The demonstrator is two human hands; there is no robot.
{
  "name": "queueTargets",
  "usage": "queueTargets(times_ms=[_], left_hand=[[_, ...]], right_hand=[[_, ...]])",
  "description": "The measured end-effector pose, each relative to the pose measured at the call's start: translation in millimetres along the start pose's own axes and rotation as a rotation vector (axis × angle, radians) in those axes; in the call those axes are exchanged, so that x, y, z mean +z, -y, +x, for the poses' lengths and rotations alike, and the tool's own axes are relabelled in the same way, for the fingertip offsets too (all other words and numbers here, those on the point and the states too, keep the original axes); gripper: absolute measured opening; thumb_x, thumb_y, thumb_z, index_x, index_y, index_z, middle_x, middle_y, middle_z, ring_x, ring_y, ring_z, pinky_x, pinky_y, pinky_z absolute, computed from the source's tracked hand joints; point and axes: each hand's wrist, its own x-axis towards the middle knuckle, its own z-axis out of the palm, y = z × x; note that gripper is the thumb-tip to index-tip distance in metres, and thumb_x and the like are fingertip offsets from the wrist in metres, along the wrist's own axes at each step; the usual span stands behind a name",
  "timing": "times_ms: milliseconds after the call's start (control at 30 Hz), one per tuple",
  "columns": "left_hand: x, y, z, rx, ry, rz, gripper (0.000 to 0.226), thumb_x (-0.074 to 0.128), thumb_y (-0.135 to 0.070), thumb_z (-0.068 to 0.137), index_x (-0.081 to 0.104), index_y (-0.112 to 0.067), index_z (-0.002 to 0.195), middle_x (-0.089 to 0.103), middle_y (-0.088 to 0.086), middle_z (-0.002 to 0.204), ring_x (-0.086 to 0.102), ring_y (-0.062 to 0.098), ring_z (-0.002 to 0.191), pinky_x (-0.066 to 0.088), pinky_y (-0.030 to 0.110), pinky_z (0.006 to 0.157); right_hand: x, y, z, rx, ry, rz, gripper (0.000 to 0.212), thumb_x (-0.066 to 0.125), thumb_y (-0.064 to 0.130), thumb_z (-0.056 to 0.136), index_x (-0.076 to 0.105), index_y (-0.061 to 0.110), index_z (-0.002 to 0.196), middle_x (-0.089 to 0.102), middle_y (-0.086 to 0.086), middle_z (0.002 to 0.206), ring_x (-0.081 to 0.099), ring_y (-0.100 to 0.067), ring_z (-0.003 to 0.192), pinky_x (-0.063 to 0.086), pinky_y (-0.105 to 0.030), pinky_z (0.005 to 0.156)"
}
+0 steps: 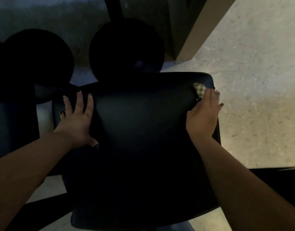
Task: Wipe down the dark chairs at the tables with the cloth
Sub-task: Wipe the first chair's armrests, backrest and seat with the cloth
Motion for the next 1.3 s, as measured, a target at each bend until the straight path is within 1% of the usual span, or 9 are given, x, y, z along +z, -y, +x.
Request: queueTargets(times_ms=[233,367,567,800,933,1000,1167,1233,1300], left_hand=[[3.1,2.5,0.7,0.000,-0.011,-0.051,0.163,0.093,-0.050,0.042,-0.027,-0.023,0.149,-0.040,0.003,0.152,-0.035,0.043,0.137,0.013,0.067,0.110],[3.0,1.8,1.3,0.023,-0.016,-0.057,0.162,0.093,-0.051,0.043,-0.026,-0.022,0.149,-0.040,0.004,0.152,-0.034,0.045,0.136,0.013,0.068,0.110],[0.7,8.3,-0.8,0.079,-0.061,-0.014,0.159,0.089,-0.059,0.044,-0.024,-0.021,0.150,-0.031,0.006,0.157,-0.024,0.047,0.141,0.021,0.063,0.112],[-22.0,24.6,-3.3,0.184,0.021,0.152,0.154,0.090,-0.053,0.051,-0.025,-0.026,0.150,-0.021,0.003,0.161,-0.005,0.048,0.145,0.032,0.053,0.110],[-42.6,42.6,1.2,0.277,0.053,0.381,0.148,0.090,-0.044,0.059,-0.025,-0.029,0.150,-0.016,0.002,0.162,0.016,0.042,0.142,0.039,0.049,0.104],[-44.2,46.4,3.0,0.303,0.025,0.436,0.143,0.089,-0.040,0.063,-0.025,-0.028,0.150,-0.013,0.003,0.163,0.019,0.042,0.140,0.041,0.047,0.103],[-33.2,46.2,4.6,0.308,-0.026,0.458,0.137,0.086,-0.032,0.070,-0.025,-0.024,0.150,-0.010,0.007,0.163,0.012,0.045,0.141,0.045,0.048,0.099],[-32.5,47.3,5.0,0.314,-0.040,0.456,0.136,0.086,-0.032,0.070,-0.025,-0.024,0.150,-0.009,0.006,0.163,0.013,0.045,0.141,0.044,0.048,0.098],[-33.5,48.2,4.9,0.317,-0.056,0.460,0.136,0.086,-0.033,0.070,-0.024,-0.024,0.151,-0.009,0.006,0.163,0.014,0.044,0.141,0.045,0.048,0.096]], right_hand=[[-6.6,-6.3,-16.8,0.171,-0.046,0.118,0.045,0.036,0.007,0.097,0.038,0.001,0.142,0.036,-0.014,0.150,0.025,-0.027,0.143,0.006,-0.037,0.118],[-15.0,-23.7,-40.6,0.387,-0.108,0.136,0.039,0.036,0.006,0.096,0.045,-0.003,0.133,0.049,-0.021,0.134,0.042,-0.036,0.127,0.026,-0.050,0.111],[4.7,14.9,-71.1,0.397,-0.122,0.001,0.051,0.037,0.011,0.097,0.029,0.000,0.146,0.027,-0.018,0.153,0.016,-0.032,0.145,0.004,-0.038,0.117],[50.8,127.5,-179.5,-0.097,0.187,0.011,0.062,0.043,0.009,0.091,0.021,0.002,0.149,0.017,-0.014,0.158,0.004,-0.031,0.147,-0.002,-0.042,0.118],[35.7,107.1,-165.1,-0.475,0.340,-0.116,0.068,0.054,0.003,0.082,0.030,-0.001,0.145,0.027,-0.019,0.153,0.015,-0.036,0.144,0.005,-0.048,0.116],[23.9,78.8,-142.3,-0.384,0.312,-0.164,0.066,0.053,0.003,0.081,0.033,-0.003,0.144,0.032,-0.024,0.150,0.026,-0.041,0.140,0.012,-0.052,0.116],[34.8,85.5,-132.9,0.260,0.008,-0.172,0.057,0.029,0.012,0.092,0.024,-0.002,0.147,0.022,-0.021,0.154,0.012,-0.038,0.144,0.007,-0.046,0.118],[51.4,124.9,-150.7,0.236,-0.006,-0.195,0.059,0.020,0.011,0.087,0.029,-0.007,0.143,0.032,-0.029,0.147,0.029,-0.044,0.137,0.019,-0.046,0.115],[69.2,161.4,-185.8,-0.047,0.052,-0.170,0.060,0.023,0.011,0.083,0.041,-0.007,0.137,0.044,-0.030,0.139,0.044,-0.045,0.126,0.030,-0.048,0.110]])
